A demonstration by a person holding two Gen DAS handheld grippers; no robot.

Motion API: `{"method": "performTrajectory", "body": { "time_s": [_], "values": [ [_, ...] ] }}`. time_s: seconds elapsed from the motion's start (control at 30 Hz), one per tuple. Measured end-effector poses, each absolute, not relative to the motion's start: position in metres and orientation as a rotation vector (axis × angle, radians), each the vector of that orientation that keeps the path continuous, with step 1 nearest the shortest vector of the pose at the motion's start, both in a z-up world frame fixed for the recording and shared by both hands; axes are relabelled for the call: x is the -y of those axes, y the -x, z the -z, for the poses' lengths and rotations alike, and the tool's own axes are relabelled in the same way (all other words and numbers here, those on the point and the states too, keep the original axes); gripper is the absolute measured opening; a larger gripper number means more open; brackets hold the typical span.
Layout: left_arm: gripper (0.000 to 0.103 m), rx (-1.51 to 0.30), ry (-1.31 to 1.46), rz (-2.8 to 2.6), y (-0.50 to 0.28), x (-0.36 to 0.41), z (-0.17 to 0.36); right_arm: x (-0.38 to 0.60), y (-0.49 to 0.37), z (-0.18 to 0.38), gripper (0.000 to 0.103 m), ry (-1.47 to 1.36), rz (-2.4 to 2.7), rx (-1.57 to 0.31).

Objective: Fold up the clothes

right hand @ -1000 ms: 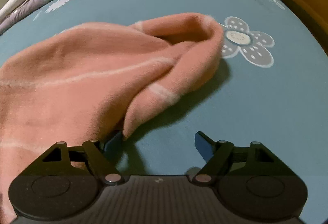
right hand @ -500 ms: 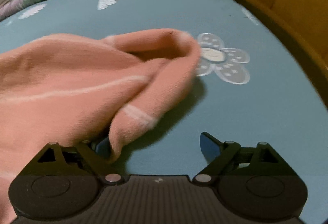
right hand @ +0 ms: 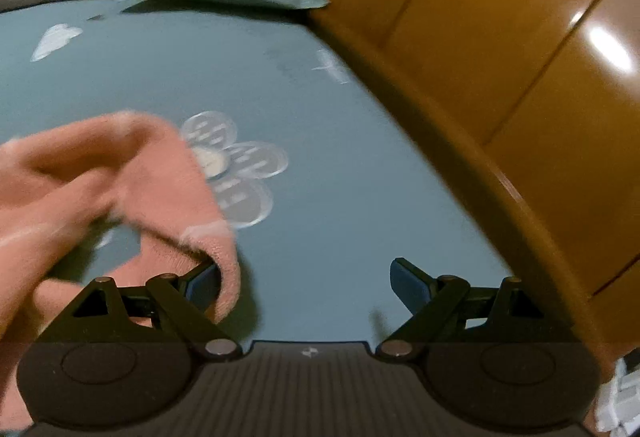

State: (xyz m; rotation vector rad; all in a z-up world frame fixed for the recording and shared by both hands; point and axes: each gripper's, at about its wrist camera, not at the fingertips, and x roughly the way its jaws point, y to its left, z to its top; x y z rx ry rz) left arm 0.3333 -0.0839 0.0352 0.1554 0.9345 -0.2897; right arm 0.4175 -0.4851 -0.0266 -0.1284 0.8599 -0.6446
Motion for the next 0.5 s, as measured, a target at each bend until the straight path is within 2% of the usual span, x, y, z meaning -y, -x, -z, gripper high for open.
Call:
{"method": "performTrajectory", "body": {
  "time_s": [0.07, 0.23, 0.5],
  "values": [
    [0.103, -0.934, -0.151, 0.289, -0.333, 0.081, -0.035, 0.492, -0.417, 0.018, 0.091, 0.102, 0.644, -0.840],
    [0.103, -0.939, -0.146, 0.295, -0.334, 0.082, -0.033, 0.500, -0.408, 0.018, 0.091, -0.171, 0.440, -0.841],
    [0.103, -0.947, -0.163, 0.304, -0.335, 0.084, -0.032, 0.495, -0.398, 0.051, 0.092, -0.236, 0.431, -0.896]
  ]
}}
